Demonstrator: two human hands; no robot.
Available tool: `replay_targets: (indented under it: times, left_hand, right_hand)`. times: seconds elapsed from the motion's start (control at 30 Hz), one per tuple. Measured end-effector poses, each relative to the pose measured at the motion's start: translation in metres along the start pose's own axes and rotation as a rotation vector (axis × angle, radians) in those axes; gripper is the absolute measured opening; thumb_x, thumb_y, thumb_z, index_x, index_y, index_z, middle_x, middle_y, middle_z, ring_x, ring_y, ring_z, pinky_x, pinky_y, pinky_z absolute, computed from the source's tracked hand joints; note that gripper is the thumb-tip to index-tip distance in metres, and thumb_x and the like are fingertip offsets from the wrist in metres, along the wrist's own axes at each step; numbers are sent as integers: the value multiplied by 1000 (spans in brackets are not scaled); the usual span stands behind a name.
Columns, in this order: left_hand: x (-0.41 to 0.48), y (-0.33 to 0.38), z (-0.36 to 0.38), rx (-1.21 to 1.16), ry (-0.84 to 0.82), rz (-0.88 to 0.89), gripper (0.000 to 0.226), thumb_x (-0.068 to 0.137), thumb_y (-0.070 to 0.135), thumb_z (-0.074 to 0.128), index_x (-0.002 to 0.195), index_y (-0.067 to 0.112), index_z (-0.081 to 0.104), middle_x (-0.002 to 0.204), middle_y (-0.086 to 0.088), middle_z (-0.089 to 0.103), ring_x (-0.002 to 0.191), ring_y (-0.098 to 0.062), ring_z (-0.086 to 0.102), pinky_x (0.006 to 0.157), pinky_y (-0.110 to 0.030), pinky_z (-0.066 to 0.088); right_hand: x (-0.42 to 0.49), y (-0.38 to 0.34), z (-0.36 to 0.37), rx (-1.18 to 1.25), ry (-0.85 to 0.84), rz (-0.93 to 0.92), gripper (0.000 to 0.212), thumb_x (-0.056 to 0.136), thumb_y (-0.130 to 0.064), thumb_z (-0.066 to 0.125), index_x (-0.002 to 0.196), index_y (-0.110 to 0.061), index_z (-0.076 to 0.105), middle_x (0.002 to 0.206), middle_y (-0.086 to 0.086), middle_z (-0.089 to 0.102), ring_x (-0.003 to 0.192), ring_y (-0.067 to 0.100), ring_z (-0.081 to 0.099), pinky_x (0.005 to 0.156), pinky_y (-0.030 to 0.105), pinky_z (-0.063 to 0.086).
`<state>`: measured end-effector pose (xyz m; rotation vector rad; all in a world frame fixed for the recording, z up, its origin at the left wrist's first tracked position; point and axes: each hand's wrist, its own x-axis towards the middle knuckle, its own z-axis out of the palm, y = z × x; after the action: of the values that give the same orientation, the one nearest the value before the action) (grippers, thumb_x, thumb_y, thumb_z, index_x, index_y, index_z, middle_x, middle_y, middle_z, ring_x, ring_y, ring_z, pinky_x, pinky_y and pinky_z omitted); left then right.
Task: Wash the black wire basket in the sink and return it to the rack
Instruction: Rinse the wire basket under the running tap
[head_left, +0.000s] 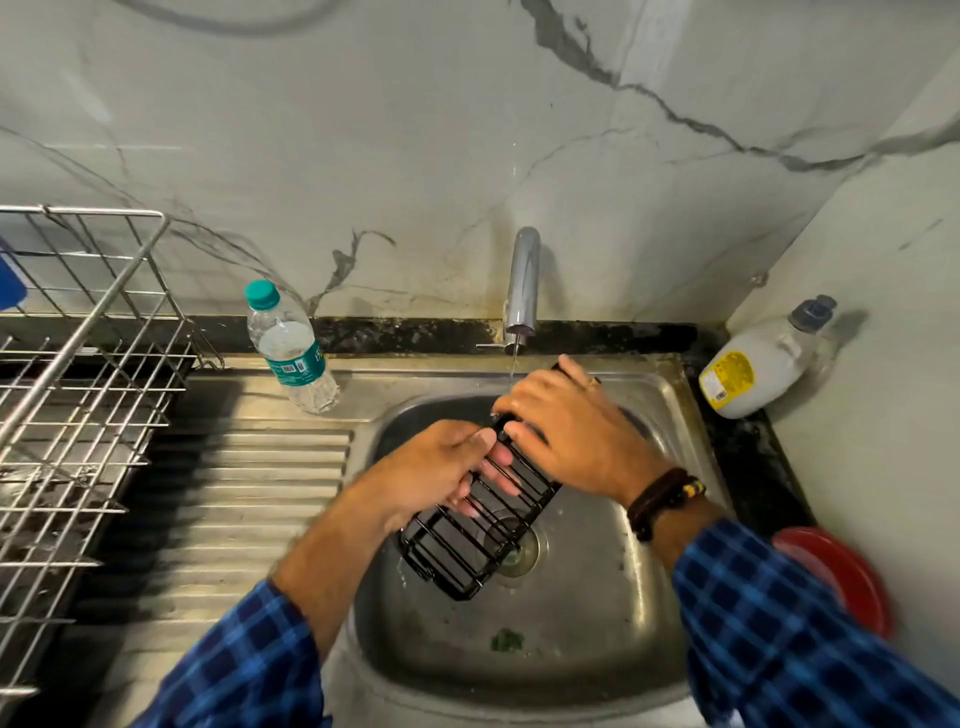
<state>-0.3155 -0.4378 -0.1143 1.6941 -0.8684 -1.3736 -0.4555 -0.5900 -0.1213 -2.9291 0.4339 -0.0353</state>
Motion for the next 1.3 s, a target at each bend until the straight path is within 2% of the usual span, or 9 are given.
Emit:
replay_targets:
  times: [0.23,0.33,0.43,0.67,0.83,1.03,1.1,1.2,1.3]
  left_hand:
    - [26,23,-40,383,-58,56,29,106,36,43,109,22,69,94,7,79,67,6,61,68,-22,49]
    - [30,29,-59,627,74,112,32,104,44,44,94,30,70,81,11,77,73,-3,68,73,-30,48]
    - [34,22,-73,833,265,181,34,103,45,45,84,28,67,75,11,70,74,-5,65,71,-29,47]
    - [52,0,-54,535,388,306,30,106,31,44,88,13,62,70,4,53,65,-12,49,58,-19,38]
    - [72,-4,-35,405,304,344,30,106,33,43,88,18,62,80,-2,62,76,-17,58,75,-45,50]
    - [87,-1,-12,334,316,347,34,108,29,40,99,5,62,90,-16,66,87,-31,63,83,-52,50]
    - [84,-2,-10,288,300,347,31,108,27,41,95,10,62,82,-4,64,79,-16,61,78,-45,50]
    - [78,-8,-16,150,319,323,33,107,36,41,94,18,66,85,1,69,84,-14,66,80,-41,54]
    - [68,-18,-23,79,249,293,39,106,43,40,95,21,70,82,5,65,78,-7,60,76,-30,48]
  right_hand:
    - [21,27,-22,21,56,66,36,95,-63,45,85,-31,59,73,-14,55,74,9,52,103,39,35]
    - [21,29,-25,42,76,159,35,98,-61,43,78,-33,50,63,-11,52,60,2,48,80,32,42]
    - [17,37,-20,109,36,285,44,100,-59,39,70,-27,48,61,-5,53,57,9,52,54,27,31]
    - [19,51,-9,260,-10,364,42,105,-48,35,76,-23,52,70,0,57,66,19,56,57,31,39]
    - [32,8,-4,113,64,206,26,107,-32,35,106,-22,59,92,-6,63,83,14,60,80,37,52]
    - [43,-14,12,63,213,249,26,104,-21,37,118,-15,58,110,6,69,103,23,63,93,39,51]
    - [38,-9,10,28,210,232,28,106,-28,33,114,-19,59,102,3,70,95,21,65,90,40,51]
    - [22,21,1,79,122,318,43,107,-44,28,74,-29,50,69,-5,56,65,14,55,70,37,50]
    - [9,41,0,159,131,337,48,107,-42,34,61,-27,35,56,-5,41,54,15,43,56,33,34]
